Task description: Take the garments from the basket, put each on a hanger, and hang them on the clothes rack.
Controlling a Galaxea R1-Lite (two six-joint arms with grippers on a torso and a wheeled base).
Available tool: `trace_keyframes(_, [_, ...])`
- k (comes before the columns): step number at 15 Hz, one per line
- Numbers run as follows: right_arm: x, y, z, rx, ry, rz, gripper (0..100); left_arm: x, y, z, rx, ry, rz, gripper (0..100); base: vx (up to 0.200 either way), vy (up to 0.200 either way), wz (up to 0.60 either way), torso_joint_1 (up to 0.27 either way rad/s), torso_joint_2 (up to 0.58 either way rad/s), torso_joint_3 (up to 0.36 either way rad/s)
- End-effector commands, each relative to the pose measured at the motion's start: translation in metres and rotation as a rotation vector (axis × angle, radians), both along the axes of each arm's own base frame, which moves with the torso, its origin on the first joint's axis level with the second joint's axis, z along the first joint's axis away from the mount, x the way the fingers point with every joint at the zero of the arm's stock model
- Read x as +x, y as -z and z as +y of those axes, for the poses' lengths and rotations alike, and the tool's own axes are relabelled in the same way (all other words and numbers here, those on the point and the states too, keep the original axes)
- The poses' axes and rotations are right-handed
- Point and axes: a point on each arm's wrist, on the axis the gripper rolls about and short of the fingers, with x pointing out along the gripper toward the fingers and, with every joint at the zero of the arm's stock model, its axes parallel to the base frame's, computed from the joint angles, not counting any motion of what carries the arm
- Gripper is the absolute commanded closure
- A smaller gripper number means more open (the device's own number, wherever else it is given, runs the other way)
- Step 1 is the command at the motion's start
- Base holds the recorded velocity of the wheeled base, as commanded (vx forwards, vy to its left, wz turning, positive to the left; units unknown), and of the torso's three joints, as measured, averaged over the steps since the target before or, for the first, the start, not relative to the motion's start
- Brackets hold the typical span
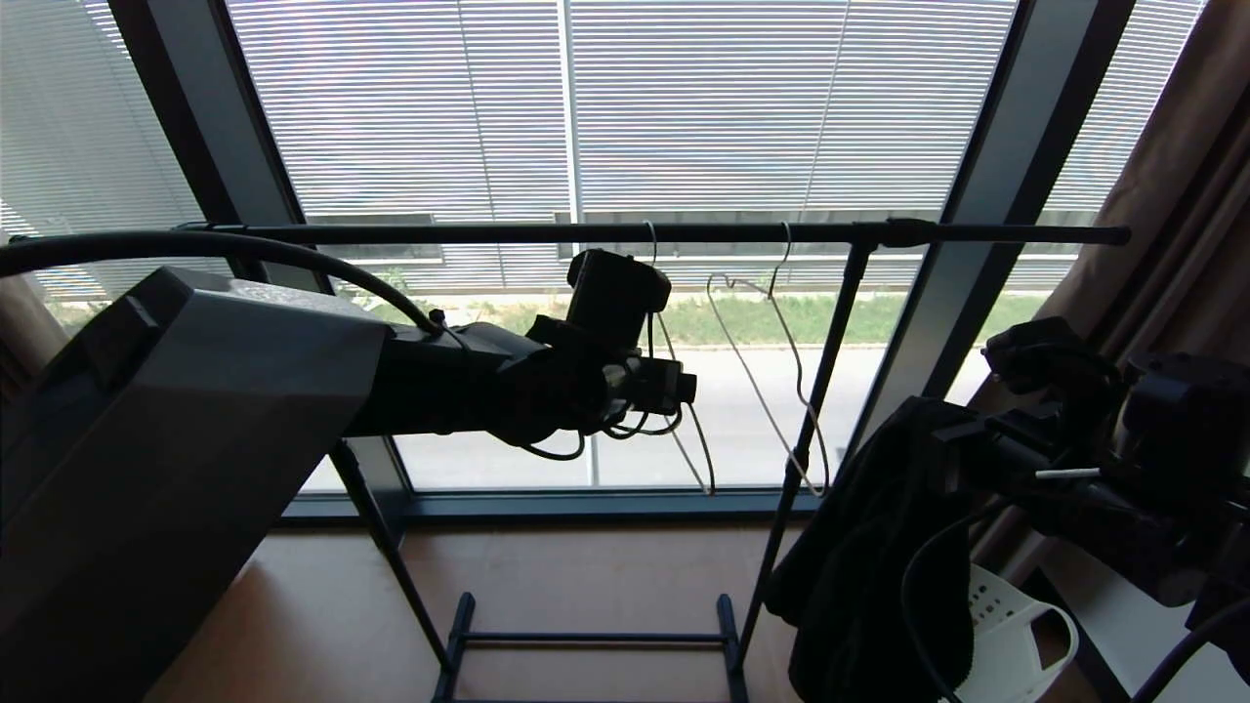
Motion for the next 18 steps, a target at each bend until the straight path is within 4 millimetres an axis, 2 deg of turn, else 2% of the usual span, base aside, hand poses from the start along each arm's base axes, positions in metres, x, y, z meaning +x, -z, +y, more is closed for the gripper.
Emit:
trace_keyframes(1, [0.0, 0.001, 0.0, 0.0, -0.002, 0.002, 100, -0.003, -0.006, 0.002, -0.006, 0.001, -0.01, 0, 0.0, 0.0, 0.0, 0.0, 0.0, 0.0])
trace_keyframes(6, [0.0, 0.001, 0.001, -0.003, -0.005, 0.005, 100, 0.001, 0.0, 0.001, 0.005, -0.006, -0.006, 0, 0.0, 0.0, 0.0, 0.0, 0.0, 0.0])
trace_keyframes(10, [0.0, 0.001, 0.001, -0.003, -0.005, 0.005, 100, 0.008, 0.013, 0.004, 0.045, -0.064, 0.002, 0, 0.0, 0.0, 0.0, 0.0, 0.0, 0.0])
trace_keyframes(18, [-0.001, 0.002, 0.001, -0.01, -0.008, 0.007, 100, 0.002, 0.012, -0.003, 0.049, -0.052, -0.001, 0, 0.0, 0.0, 0.0, 0.0, 0.0, 0.0])
